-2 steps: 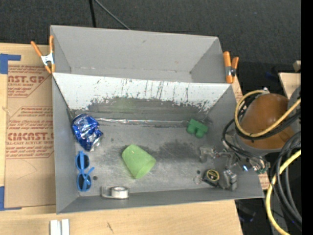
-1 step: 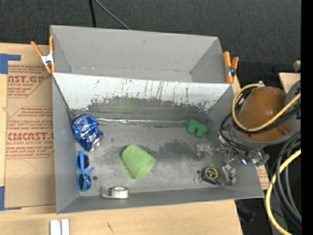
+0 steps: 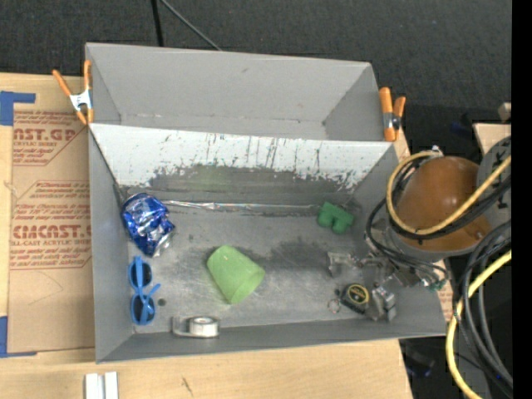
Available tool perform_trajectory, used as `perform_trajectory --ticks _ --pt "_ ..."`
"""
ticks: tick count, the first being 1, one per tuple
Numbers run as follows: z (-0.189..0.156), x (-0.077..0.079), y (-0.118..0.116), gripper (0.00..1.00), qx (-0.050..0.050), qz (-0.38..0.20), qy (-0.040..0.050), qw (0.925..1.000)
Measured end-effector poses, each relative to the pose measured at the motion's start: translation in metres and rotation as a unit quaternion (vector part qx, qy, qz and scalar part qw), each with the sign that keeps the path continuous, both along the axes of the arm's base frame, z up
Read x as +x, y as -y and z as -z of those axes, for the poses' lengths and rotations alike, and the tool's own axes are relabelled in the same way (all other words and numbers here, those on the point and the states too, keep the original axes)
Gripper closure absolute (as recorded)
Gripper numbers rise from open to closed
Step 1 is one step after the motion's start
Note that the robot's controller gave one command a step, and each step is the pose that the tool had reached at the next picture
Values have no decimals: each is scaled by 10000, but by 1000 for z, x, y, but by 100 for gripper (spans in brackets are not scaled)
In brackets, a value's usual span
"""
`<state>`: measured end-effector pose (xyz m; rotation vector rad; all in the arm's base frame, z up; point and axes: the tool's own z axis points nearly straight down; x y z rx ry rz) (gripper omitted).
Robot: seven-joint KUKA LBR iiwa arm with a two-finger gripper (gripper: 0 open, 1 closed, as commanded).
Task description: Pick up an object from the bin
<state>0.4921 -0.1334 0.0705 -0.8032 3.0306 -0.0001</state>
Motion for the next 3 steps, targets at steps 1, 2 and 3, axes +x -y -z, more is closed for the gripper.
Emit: perform_trajectory --ticks 1,2,3 --pt "-1 0 2 100 -7 8 -11 10000" --pt "-129 -2 -34 100 -9 100 7 9999" --pt "-229 -9 4 100 -20 380 22 9993"
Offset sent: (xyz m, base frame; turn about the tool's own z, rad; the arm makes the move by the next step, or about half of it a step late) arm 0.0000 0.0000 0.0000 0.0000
